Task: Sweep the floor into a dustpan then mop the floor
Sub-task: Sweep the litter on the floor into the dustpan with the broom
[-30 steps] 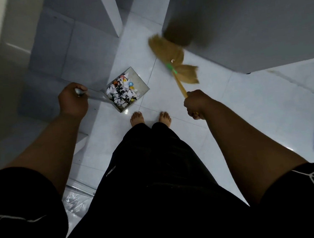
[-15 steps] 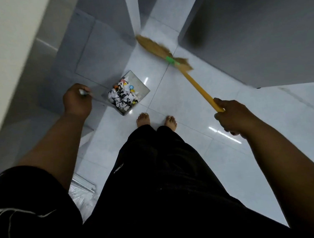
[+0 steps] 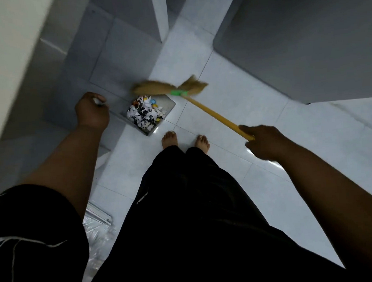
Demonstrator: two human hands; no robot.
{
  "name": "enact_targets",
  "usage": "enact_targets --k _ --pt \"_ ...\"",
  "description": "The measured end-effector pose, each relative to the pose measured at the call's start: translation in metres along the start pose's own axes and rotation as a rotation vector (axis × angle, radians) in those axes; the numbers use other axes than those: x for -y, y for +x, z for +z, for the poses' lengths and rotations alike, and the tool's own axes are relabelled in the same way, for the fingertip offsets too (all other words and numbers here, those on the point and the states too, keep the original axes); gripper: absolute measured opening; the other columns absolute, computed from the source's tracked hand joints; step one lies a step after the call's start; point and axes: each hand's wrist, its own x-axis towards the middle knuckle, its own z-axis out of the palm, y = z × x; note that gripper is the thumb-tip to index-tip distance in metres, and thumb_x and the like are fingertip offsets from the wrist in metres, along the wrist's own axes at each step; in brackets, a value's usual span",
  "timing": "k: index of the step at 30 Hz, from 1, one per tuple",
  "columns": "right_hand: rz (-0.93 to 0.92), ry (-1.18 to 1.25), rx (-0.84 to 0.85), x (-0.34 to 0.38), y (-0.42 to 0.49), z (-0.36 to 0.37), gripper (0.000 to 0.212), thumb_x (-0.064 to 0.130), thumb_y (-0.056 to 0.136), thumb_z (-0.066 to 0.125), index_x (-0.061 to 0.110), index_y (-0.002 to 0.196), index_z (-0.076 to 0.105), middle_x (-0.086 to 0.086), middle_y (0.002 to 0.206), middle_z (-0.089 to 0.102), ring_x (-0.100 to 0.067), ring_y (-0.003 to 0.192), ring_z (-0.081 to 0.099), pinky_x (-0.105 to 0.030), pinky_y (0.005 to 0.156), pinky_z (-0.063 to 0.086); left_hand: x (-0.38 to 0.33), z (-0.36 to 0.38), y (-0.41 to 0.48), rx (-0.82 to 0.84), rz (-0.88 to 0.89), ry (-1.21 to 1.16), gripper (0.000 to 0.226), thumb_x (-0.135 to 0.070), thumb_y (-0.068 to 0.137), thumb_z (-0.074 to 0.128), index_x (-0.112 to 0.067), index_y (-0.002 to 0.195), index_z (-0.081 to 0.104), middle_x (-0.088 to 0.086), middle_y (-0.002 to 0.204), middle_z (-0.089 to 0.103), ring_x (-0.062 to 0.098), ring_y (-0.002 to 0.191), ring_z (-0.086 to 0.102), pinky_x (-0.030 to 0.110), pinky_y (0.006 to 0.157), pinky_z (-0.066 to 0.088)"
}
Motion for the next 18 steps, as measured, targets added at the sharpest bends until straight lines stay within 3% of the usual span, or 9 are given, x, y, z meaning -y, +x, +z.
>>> enact_targets --k 2,4,7,9,13,16,18 --pt "-0.02 0.059 -0.026 -0.024 -0.025 0.004 0.058 0.024 0.094 0.052 0.037 0.146 0.032 -0.005 0.131 0.055 -0.023 0.105 0.057 -0.022 0.08 0.041 -0.005 0.001 -0.004 -0.007 0.039 -0.114 0.046 0.013 0.084 0.051 -0.028 0.067 0.043 -0.011 0.073 0.046 0.01 0.08 0.053 0.006 0.064 0.037" --pt "0.025 0.16 -0.054 -0.058 -0.049 0.011 0.057 0.025 0.093 0.052 0.04 0.145 0.034 -0.002 0.119 0.061 -0.016 0.087 0.059 -0.021 0.068 0.043 -0.013 0.003 -0.009 -0.014 0.07 -0.228 0.049 0.023 0.082 0.047 -0.022 0.065 0.044 -0.007 0.072 0.046 -0.003 0.065 0.053 0.001 0.063 0.039" --pt "0.193 0.371 -0.123 -0.098 -0.058 0.015 0.054 0.026 0.091 0.055 0.047 0.138 0.04 0.004 0.074 0.059 -0.014 0.055 0.052 -0.02 0.045 0.038 -0.028 0.009 -0.015 0.021 0.095 -0.324 0.05 0.028 0.08 0.043 -0.019 0.065 0.045 -0.003 0.071 0.046 -0.016 0.056 0.053 0.003 0.062 0.041" --pt "0.33 0.546 -0.139 -0.131 -0.062 0.02 0.053 0.022 0.089 0.057 0.049 0.134 0.045 0.002 0.058 0.05 -0.016 0.043 0.044 -0.021 0.039 0.034 -0.037 0.016 -0.016 0.055 0.154 -0.292 0.05 0.028 0.08 0.044 -0.02 0.065 0.045 -0.004 0.071 0.048 -0.018 0.057 0.053 0.003 0.064 0.041" --pt "0.524 0.788 -0.199 -0.179 -0.067 0.022 0.053 0.01 0.088 0.055 0.041 0.131 0.048 -0.004 0.059 0.044 -0.018 0.043 0.037 -0.02 0.04 0.028 -0.066 0.04 -0.014 0.166 0.249 -0.188 0.041 0.022 0.083 0.043 -0.017 0.071 0.05 -0.005 0.073 0.048 -0.018 0.059 0.053 0.01 0.06 0.04" --pt "0.662 0.853 -0.237 -0.201 -0.066 0.023 0.024 0.004 0.086 0.051 0.024 0.097 0.056 -0.007 0.059 0.039 -0.016 0.043 0.034 -0.02 0.043 0.025 -0.091 0.063 -0.012 0.2 0.332 -0.158 0.048 0.024 0.08 0.043 -0.022 0.068 0.048 -0.006 0.073 0.048 -0.01 0.061 0.055 0.004 0.064 0.039" --pt "0.656 0.718 -0.234 -0.218 -0.056 0.028 0.015 0.0 0.084 0.045 0.014 0.078 0.048 -0.007 0.06 0.037 -0.015 0.042 0.032 -0.018 0.039 0.024 -0.109 0.075 -0.013 0.207 0.402 0.034 0.044 0.01 0.085 0.047 -0.031 0.07 0.045 -0.011 0.072 0.048 0.0 0.062 0.05 0.007 0.06 0.038"
